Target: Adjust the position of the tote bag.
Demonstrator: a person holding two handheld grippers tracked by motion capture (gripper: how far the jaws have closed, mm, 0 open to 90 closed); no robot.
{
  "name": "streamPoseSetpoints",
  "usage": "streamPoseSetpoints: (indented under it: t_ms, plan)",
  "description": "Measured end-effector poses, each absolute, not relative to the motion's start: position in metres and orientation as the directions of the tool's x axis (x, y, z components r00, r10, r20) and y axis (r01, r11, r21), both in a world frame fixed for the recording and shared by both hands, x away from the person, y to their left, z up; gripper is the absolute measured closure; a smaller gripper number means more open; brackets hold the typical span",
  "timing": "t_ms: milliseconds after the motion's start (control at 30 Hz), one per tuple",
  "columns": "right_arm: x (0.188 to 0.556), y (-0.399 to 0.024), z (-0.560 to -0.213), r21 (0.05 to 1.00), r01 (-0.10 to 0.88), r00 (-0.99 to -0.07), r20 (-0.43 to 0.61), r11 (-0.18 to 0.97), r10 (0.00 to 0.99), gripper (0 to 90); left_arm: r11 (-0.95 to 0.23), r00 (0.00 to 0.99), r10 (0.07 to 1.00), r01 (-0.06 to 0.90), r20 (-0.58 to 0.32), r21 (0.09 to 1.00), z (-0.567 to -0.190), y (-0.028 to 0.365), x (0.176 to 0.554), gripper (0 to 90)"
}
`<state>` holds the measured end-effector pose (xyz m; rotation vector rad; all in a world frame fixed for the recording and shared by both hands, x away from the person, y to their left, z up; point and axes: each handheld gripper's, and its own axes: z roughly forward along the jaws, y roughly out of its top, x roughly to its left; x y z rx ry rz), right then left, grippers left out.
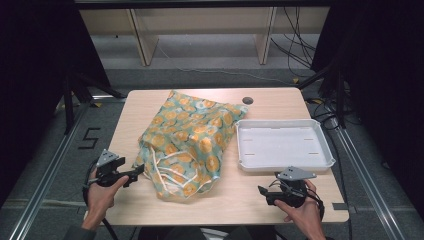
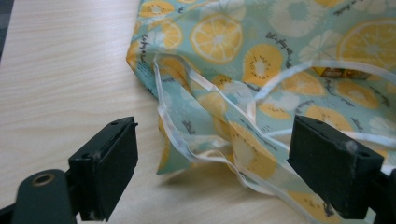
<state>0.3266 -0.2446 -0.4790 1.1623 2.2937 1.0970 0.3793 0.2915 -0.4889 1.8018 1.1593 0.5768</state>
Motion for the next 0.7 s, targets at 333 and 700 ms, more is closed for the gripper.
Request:
streamPoseSetpoints:
  t_ms: [333,700]
  plan:
    - [0.331,-0.225,-0.473,0.786,0.494,-0.643,0.041,0.373,0.765,21.3,-0.186,0.392,0.916,0.6,-0.083,0.778,-0.489,0.286,0.425,18.9]
    - [0.344,-0.179,-0.463,0.796,0.447,-0.725,0.054,0.408,0.687,21.1,-0.169,0.377,0.915,0.68,-0.142,0.714,-0.499,0.28,0.455,21.5]
